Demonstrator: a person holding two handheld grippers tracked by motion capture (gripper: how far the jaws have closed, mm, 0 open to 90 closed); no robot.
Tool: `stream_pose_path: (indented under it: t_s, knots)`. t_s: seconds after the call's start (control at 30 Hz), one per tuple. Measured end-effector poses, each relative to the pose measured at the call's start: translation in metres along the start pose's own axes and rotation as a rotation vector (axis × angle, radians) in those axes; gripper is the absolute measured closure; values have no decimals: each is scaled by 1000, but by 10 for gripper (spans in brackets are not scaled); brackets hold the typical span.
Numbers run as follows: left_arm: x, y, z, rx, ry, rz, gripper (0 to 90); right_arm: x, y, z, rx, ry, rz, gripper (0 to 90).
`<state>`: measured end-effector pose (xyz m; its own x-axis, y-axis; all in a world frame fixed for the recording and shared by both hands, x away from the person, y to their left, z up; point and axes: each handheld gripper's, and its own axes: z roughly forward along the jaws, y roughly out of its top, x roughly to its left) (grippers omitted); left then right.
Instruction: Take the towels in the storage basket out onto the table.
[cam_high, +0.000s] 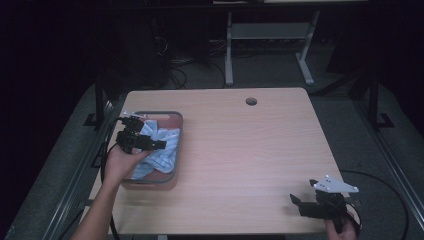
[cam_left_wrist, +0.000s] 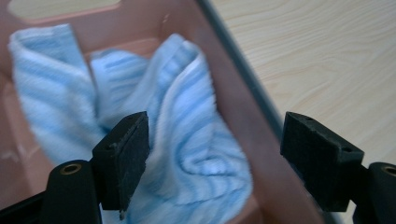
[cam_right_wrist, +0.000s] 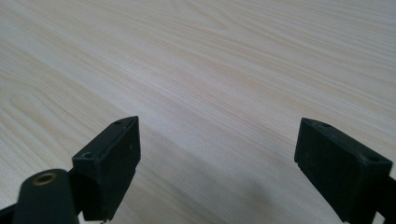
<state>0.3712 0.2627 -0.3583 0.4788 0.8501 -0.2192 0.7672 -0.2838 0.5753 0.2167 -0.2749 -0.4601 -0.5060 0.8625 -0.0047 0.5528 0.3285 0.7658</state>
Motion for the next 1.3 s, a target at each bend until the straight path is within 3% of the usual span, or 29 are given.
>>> stream_pose_path:
  t_s: [0.47, 0.67, 0.93, 1.0, 1.13, 1.3]
  knots:
    - [19, -13, 14, 65, 55, -55, 219, 0, 0, -1, -1, 1, -2, 138]
    - [24, -16, 24, 122, 80, -75, 229, 0, 0, -1, 0, 3, -3, 138]
    - [20, -13, 48, 232, 170, -53, 294, 1, 0, -1, -1, 3, -5, 138]
    - [23, -12, 52, 260, 198, -80, 315, 1, 0, -1, -3, 2, -4, 138]
    - [27, -14, 59, 305, 219, -83, 349, 1, 0, -2, -5, 1, -1, 138]
    - [23, -13, 62, 326, 273, -55, 442, 1, 0, -2, -8, 5, -2, 138]
